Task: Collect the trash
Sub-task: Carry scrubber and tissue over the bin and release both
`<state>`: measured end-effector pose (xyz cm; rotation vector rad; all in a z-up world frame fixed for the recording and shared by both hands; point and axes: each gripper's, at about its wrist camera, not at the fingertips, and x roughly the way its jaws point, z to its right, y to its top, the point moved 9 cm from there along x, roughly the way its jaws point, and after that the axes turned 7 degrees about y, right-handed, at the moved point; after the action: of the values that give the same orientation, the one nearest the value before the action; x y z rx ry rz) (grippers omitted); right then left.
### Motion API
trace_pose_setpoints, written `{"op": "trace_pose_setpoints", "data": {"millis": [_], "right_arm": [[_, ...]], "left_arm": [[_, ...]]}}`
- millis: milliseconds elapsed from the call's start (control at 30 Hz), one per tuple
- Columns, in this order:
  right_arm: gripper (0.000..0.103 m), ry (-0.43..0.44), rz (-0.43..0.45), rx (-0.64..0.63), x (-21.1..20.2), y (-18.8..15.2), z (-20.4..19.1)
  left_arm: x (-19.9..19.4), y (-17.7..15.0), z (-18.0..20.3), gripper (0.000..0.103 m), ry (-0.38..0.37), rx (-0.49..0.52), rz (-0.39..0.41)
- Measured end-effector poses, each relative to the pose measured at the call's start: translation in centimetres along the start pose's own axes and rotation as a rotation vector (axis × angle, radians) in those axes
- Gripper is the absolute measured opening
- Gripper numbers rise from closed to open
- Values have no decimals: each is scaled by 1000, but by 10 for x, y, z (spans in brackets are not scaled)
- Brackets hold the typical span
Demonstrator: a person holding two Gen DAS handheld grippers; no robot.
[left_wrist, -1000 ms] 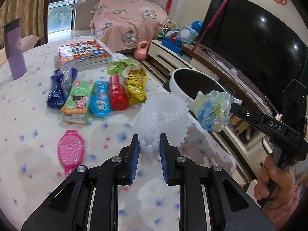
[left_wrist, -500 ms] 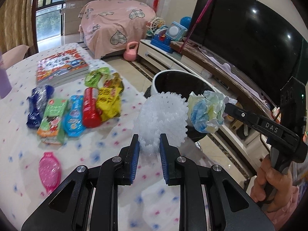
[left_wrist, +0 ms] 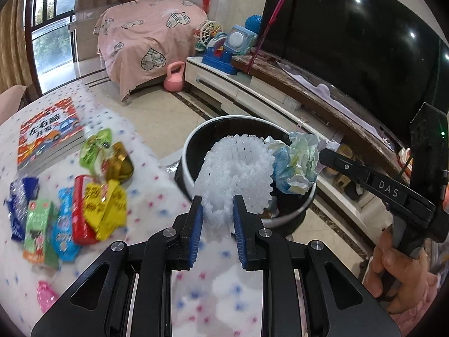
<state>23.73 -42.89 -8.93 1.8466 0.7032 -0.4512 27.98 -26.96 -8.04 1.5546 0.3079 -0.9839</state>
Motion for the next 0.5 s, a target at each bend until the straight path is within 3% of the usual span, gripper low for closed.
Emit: {"op": "trace_pose_setpoints", "data": {"millis": [400,500], "right_arm": [[9,-41,-21,-4,14,12,23],[11,-47,-31,-2,19,13,26]], "left_arm": [[35,14,14,21,12,9,-47],[39,16,17,31,8,17,-52]]}}
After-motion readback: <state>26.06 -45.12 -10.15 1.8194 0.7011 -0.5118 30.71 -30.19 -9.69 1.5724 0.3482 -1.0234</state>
